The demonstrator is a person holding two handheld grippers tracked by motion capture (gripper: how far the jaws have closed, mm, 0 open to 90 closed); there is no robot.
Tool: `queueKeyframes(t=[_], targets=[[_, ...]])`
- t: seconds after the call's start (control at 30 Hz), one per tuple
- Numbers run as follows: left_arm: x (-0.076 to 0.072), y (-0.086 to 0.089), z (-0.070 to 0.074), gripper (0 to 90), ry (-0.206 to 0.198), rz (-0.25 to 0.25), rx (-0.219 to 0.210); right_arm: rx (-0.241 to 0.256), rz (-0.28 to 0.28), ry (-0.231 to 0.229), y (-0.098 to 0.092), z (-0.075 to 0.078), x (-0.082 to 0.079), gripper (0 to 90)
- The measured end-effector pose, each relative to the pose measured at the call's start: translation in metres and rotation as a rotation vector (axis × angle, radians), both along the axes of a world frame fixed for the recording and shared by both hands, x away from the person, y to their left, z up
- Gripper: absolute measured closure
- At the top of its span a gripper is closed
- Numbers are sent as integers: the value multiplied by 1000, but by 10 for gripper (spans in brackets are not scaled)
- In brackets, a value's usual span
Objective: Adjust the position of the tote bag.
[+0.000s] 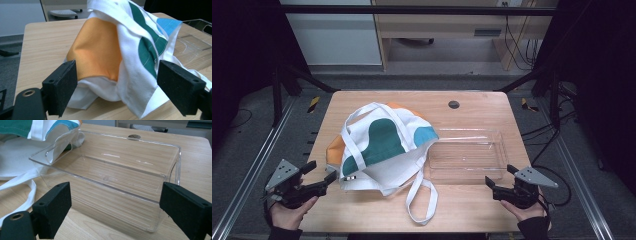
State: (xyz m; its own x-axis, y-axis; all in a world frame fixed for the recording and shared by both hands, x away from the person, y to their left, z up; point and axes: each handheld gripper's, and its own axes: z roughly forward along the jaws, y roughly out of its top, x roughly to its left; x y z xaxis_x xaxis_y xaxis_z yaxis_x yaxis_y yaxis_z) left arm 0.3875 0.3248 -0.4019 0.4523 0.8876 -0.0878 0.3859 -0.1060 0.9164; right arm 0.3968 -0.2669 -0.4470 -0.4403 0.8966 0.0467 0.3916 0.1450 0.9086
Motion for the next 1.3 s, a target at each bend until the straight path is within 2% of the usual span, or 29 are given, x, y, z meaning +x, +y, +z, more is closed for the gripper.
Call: queueKeyframes(t=[0.17, 0.53, 0.73, 1.03, 1.3], targets=[[-3, -8, 3, 167, -17, -11, 24, -7, -3, 1, 1, 1, -1, 118], [0, -26, 5, 197, -9, -37, 21, -22, 16, -9, 8, 3, -3, 155], [1, -36, 5, 226, -8, -55, 46, -18, 29, -4, 11, 4, -4, 169], [5, -46, 4, 257, -8, -59, 68, -18, 43, -6, 16, 6, -3, 184], [10, -49, 10, 261, -12, -57, 68, -22, 52, -24, 22, 12, -2, 190]])
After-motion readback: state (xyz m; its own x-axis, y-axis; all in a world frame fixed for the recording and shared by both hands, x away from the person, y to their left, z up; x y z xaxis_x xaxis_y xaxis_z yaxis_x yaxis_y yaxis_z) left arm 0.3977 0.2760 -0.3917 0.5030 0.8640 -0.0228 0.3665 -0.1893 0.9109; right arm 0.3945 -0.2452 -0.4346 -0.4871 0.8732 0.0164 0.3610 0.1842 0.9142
